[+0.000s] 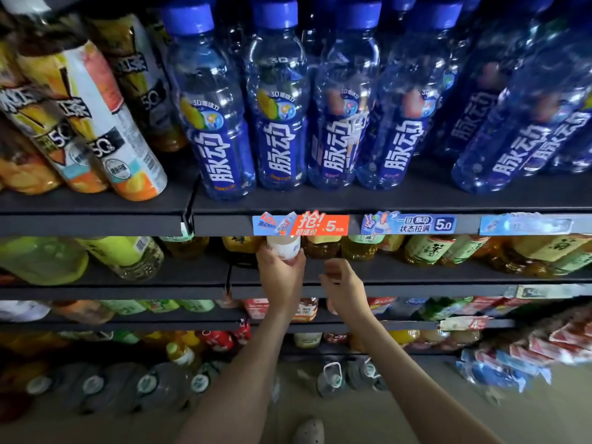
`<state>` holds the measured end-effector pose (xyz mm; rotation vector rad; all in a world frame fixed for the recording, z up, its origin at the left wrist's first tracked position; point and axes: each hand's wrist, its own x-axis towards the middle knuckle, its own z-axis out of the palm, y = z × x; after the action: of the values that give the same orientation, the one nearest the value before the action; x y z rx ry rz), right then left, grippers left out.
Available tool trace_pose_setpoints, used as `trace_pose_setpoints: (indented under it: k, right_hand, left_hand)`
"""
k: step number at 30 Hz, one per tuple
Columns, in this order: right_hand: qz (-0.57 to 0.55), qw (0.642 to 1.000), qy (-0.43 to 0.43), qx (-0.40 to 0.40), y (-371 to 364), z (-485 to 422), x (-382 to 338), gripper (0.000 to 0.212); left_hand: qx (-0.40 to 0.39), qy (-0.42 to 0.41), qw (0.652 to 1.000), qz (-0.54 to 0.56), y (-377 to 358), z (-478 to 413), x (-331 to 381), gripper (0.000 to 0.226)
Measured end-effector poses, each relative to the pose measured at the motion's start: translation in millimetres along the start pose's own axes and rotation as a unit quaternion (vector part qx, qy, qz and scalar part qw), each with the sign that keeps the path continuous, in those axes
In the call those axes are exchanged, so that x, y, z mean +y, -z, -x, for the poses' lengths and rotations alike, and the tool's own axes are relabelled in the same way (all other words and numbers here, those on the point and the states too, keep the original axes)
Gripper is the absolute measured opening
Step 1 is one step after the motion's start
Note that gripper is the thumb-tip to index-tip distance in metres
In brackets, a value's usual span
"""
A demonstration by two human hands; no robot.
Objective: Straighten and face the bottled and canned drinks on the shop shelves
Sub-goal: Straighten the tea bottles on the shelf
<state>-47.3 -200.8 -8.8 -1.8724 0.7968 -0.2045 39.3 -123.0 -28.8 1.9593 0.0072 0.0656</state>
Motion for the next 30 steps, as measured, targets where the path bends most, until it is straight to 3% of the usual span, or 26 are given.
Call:
trace_pose_setpoints:
  k: [5,9,13,19,23,27,30]
  right_hand:
    - [-0.017,0.999,-0.014,-0.023,8,25,2,0.034]
    - [-0.021,0.998,0.019,-0.062,21,57,9,0.054]
    - [-0.030,0.997,0.036,-0.068,49,101,23,0.042]
    - [-0.074,0.997,0.016,0.033,120,151,53,0.044]
    - [-0.043,0.994,0.011,0.103,164,157,72,0.044]
    - [-0.072,0.985,-0.023,0.158,200,145,89,0.025]
    - [-0.085,0.976,-0.035,0.199,223,125,103,0.023]
  left_hand:
    - [-0.084,-0.036,0.995,0.041,27,30,-17,0.056]
    - [-0.144,-0.062,0.988,0.001,51,74,-20,0.053]
    - [-0.212,-0.102,0.969,-0.073,60,127,8,0.045]
    - [-0.307,-0.206,0.917,-0.150,26,197,54,0.047]
    - [-0.367,-0.214,0.897,-0.120,-6,228,81,0.033]
    - [-0.434,-0.215,0.869,-0.097,-43,238,101,0.040]
    - [-0.463,-0.196,0.858,-0.099,-75,232,105,0.043]
